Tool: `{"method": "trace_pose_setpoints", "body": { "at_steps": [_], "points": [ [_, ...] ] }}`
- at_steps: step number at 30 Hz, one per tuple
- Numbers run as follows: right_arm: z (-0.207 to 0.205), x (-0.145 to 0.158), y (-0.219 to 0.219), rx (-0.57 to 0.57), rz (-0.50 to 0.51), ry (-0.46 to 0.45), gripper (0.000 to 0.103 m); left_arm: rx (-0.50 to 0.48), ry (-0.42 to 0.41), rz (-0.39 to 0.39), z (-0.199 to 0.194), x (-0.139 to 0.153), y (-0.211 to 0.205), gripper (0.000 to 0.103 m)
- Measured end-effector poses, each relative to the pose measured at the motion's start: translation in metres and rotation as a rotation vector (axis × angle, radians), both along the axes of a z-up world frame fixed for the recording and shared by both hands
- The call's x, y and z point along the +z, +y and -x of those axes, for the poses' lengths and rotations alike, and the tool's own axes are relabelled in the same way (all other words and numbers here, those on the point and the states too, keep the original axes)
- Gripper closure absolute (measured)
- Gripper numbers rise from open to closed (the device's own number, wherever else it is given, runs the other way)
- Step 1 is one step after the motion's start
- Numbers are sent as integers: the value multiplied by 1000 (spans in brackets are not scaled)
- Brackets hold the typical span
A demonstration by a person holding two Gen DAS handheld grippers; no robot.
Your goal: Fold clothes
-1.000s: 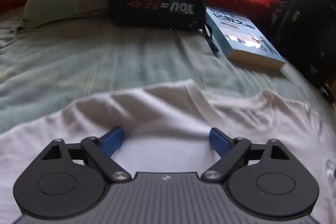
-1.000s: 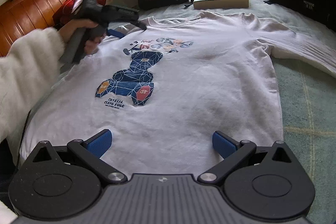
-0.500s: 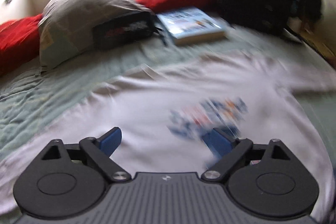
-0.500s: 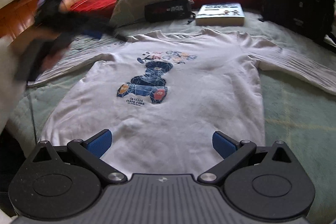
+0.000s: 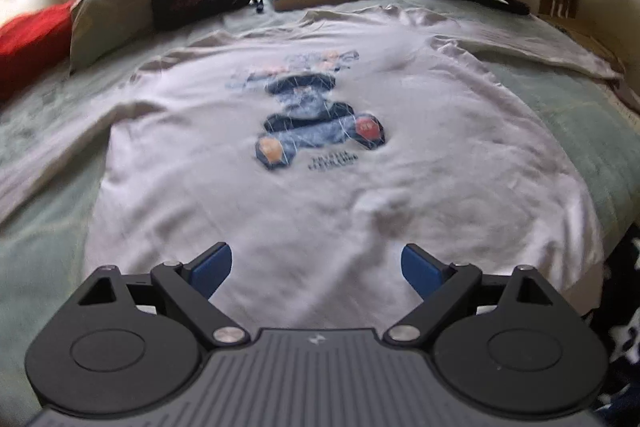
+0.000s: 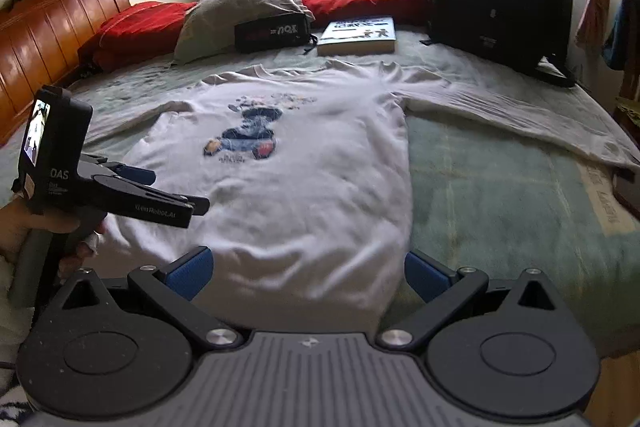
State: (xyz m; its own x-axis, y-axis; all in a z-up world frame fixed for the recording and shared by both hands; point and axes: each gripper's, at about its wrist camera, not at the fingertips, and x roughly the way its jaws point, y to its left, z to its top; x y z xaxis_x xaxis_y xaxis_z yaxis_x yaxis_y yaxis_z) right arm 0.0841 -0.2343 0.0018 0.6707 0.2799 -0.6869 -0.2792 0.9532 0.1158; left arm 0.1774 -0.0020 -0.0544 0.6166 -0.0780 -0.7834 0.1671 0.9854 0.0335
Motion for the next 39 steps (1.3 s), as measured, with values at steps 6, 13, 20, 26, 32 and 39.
{"method": "trace_pose_setpoints", "body": {
  "at_steps": [6,13,20,26,32,39],
  "points": [
    [14,5,-9,-33,-20,-11,0,7,11,-15,14,-3,-13,11],
    [24,8,-6,-18,-21,-30,0,-4,-13,-21,29,5,-17,11],
    [25,9,-6,-17,-23,-31,0,4,-9,-25,34,3,-16,11],
    [25,7,-4,-16,-19,-24,0,17,-21,-22,35,1,-12,11],
    [22,2,-1,-12,-17,-11,0,46,-19,-5,34,-3,-2,11],
    [18,-2,2,-11,-10,6,0,47,5,-1,33,-13,-3,11]
  ]
}}
